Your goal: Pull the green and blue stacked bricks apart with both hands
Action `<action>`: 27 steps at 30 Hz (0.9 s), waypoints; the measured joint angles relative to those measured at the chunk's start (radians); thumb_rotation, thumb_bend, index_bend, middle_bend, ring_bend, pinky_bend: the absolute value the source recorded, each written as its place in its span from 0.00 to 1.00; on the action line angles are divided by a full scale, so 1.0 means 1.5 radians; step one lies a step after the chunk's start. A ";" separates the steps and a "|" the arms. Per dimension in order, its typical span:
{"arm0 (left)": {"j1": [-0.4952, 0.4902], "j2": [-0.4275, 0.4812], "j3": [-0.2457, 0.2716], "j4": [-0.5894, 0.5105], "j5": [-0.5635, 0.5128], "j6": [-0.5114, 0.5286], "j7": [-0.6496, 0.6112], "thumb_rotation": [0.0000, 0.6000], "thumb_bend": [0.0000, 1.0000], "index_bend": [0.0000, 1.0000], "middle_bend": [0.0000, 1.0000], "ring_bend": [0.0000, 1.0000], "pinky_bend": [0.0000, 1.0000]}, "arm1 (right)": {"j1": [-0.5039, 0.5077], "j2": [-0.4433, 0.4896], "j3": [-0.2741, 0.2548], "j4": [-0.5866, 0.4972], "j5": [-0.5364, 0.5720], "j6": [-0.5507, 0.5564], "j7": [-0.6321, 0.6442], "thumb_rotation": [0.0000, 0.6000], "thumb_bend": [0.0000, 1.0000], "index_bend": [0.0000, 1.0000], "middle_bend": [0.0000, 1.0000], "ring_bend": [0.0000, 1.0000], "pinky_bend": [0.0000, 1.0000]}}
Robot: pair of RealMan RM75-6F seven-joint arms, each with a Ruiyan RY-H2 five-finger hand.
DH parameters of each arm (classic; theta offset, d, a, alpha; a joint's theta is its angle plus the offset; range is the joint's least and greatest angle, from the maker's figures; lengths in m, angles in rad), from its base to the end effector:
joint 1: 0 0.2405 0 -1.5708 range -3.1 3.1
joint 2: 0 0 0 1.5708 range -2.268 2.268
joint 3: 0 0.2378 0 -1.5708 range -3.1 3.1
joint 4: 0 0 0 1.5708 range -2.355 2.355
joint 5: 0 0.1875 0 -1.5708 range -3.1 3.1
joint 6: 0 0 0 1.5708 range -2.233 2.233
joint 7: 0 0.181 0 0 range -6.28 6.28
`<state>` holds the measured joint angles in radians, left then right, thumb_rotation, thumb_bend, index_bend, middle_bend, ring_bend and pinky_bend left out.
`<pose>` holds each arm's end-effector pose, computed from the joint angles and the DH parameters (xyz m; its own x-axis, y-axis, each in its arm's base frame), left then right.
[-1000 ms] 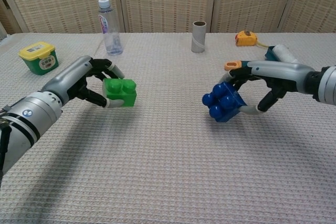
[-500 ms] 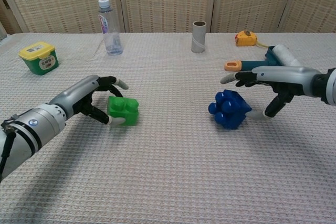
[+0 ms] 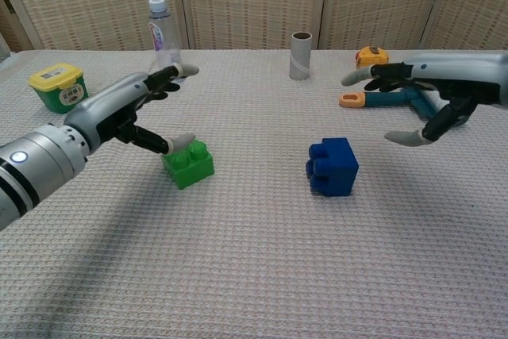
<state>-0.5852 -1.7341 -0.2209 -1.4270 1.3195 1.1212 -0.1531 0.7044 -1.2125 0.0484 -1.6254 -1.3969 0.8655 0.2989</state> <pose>-0.1143 0.3283 -0.0248 -0.1421 0.2956 0.9447 0.9396 -0.2601 0.2227 -0.1573 -0.3310 0.0466 0.2236 -0.4982 0.8377 -0.9360 -0.3496 0.0419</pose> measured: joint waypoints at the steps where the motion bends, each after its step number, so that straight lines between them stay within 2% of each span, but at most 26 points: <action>1: 0.002 0.014 0.003 -0.009 0.010 0.004 0.003 1.00 0.39 0.06 0.00 0.00 0.00 | -0.005 0.003 -0.001 -0.001 -0.004 0.011 -0.012 1.00 0.46 0.00 0.00 0.00 0.00; 4: 0.007 0.076 0.019 -0.031 0.034 0.005 0.024 1.00 0.39 0.05 0.00 0.00 0.00 | -0.026 0.008 -0.005 -0.006 -0.005 0.045 -0.088 1.00 0.46 0.00 0.00 0.00 0.00; 7: 0.019 0.158 0.037 -0.047 0.051 0.011 0.060 1.00 0.39 0.05 0.00 0.00 0.00 | -0.060 -0.001 -0.006 -0.011 0.004 0.110 -0.205 1.00 0.46 0.00 0.00 0.00 0.00; 11: 0.067 0.263 0.061 -0.065 0.059 0.060 0.138 1.00 0.39 0.04 0.00 0.00 0.00 | -0.121 -0.035 -0.001 -0.007 0.030 0.246 -0.378 1.00 0.46 0.00 0.00 0.00 0.00; 14: 0.111 0.291 0.064 -0.075 0.036 0.123 0.216 1.00 0.38 0.03 0.00 0.00 0.00 | -0.166 -0.071 0.011 0.012 0.048 0.342 -0.449 1.00 0.46 0.00 0.00 0.00 0.00; 17: 0.159 0.302 0.063 -0.075 0.015 0.200 0.269 1.00 0.38 0.03 0.00 0.00 0.00 | -0.195 -0.108 0.022 0.054 0.060 0.391 -0.478 1.00 0.45 0.00 0.00 0.00 0.00; 21: 0.207 0.308 0.063 -0.063 -0.002 0.249 0.251 1.00 0.38 0.02 0.00 0.00 0.00 | -0.207 -0.146 0.033 0.111 0.084 0.385 -0.484 1.00 0.45 0.00 0.00 0.00 0.00; 27: 0.215 0.316 0.060 -0.032 -0.010 0.225 0.197 1.00 0.37 0.00 0.00 0.00 0.00 | -0.202 -0.161 0.038 0.135 0.083 0.329 -0.463 1.00 0.45 0.00 0.00 0.00 0.00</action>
<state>-0.2620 -1.2596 -0.1313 -1.4747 1.3038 1.4593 0.1418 0.4007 -1.4546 0.1047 -1.4230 -1.2721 1.3593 -0.3953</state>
